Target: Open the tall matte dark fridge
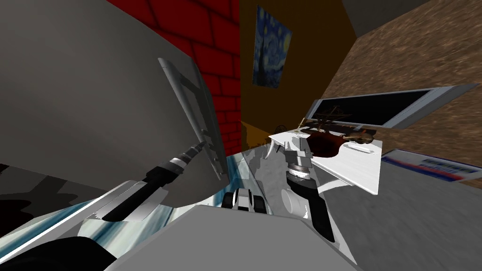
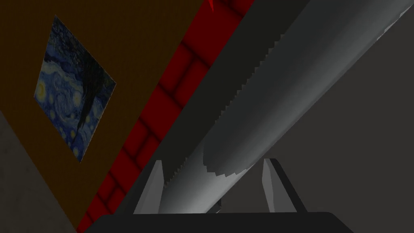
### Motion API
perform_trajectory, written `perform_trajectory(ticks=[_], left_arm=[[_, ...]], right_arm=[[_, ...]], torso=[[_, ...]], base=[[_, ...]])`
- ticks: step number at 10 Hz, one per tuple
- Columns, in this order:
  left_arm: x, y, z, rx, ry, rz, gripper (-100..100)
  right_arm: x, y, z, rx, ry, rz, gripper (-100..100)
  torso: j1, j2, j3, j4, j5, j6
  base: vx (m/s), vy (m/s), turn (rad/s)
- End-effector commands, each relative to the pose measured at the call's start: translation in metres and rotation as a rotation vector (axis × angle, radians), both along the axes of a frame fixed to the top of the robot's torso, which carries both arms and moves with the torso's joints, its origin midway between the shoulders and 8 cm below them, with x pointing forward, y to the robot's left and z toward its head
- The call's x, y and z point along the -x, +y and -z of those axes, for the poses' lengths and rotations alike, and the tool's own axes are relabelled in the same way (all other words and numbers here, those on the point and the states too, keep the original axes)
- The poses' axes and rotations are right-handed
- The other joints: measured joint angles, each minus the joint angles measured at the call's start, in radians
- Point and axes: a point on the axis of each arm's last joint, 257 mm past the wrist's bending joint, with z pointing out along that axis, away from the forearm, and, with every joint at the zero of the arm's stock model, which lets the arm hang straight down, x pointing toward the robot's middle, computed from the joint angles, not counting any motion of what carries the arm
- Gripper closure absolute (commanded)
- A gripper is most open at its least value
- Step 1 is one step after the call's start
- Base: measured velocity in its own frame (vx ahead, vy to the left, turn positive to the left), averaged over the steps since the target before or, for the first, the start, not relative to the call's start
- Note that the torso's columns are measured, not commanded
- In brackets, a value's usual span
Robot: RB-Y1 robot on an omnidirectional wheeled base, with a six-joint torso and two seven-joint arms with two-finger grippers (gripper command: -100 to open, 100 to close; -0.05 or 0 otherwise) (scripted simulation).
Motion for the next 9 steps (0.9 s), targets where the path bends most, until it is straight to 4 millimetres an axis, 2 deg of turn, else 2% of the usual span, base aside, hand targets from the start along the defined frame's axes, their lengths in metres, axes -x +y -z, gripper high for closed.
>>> perform_trajectory(ticks=[1,7,8,9], left_arm=[[0.002,-0.019,0.001,0.011,0.004,0.072,100],[0.010,-0.062,-0.001,0.014,0.009,0.243,100],[0.008,-0.058,0.003,0.007,0.012,0.224,100],[0.012,-0.068,0.005,0.008,0.017,0.264,100]], right_arm=[[0.000,0.000,0.000,0.000,0.000,0.000,0],[0.000,0.000,0.000,0.000,0.000,0.000,0],[0.000,0.000,0.000,0.000,0.000,0.000,0],[0.000,0.000,0.000,0.000,0.000,0.000,0]], torso=[[0.003,-0.002,-0.002,0.002,-0.001,-0.003],[0.002,-0.004,-0.005,0.003,-0.003,-0.005],[0.002,-0.007,-0.007,0.002,-0.003,-0.004],[0.001,-0.015,-0.013,0.001,-0.004,-0.005]], base=[[-0.342,0.093,-0.123],[-0.320,0.087,-0.096],[-0.135,0.043,-0.051],[-0.101,0.053,-0.073]])
